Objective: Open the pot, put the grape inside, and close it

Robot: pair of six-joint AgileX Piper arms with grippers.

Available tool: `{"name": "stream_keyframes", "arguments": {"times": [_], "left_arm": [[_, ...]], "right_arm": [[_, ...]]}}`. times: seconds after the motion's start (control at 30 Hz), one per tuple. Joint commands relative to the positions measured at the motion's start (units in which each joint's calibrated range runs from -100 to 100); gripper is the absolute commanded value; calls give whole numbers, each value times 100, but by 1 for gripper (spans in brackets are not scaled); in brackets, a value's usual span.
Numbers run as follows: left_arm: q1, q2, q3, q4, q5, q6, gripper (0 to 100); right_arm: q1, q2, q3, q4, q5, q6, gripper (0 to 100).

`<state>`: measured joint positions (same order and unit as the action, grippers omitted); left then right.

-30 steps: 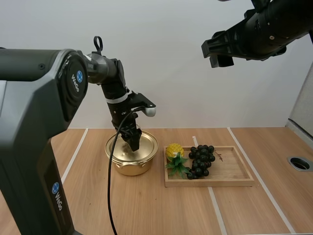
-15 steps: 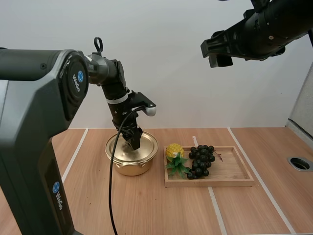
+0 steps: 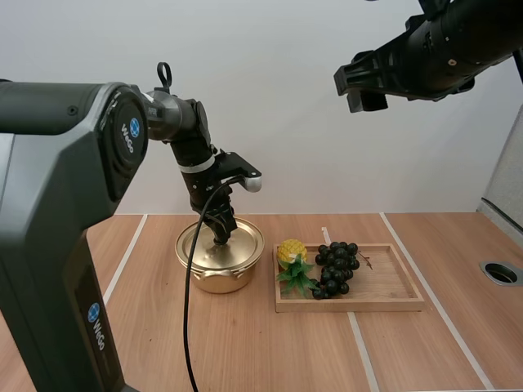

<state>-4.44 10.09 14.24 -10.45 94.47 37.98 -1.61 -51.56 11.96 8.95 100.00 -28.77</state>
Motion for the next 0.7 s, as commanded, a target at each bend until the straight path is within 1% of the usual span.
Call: {"name": "stream_keyframes", "arguments": {"times": [0.0,0.13,0.43,0.67], "left_arm": [[-22,-225,-82,20,100,12,0],[-22,-695,-290,20,100,-120,0],[-22,-1941,-1068,20,5,-1088,0],[-22,-3154,-1428,45,-62,-1435,0]], "right_arm": [[-21,-42,-51,27,0,-30,100],[-21,-42,-51,27,0,-30,100],[-21,-42,-51,39,0,-30,100],[-21,-42,-51,39,0,-30,100]]}}
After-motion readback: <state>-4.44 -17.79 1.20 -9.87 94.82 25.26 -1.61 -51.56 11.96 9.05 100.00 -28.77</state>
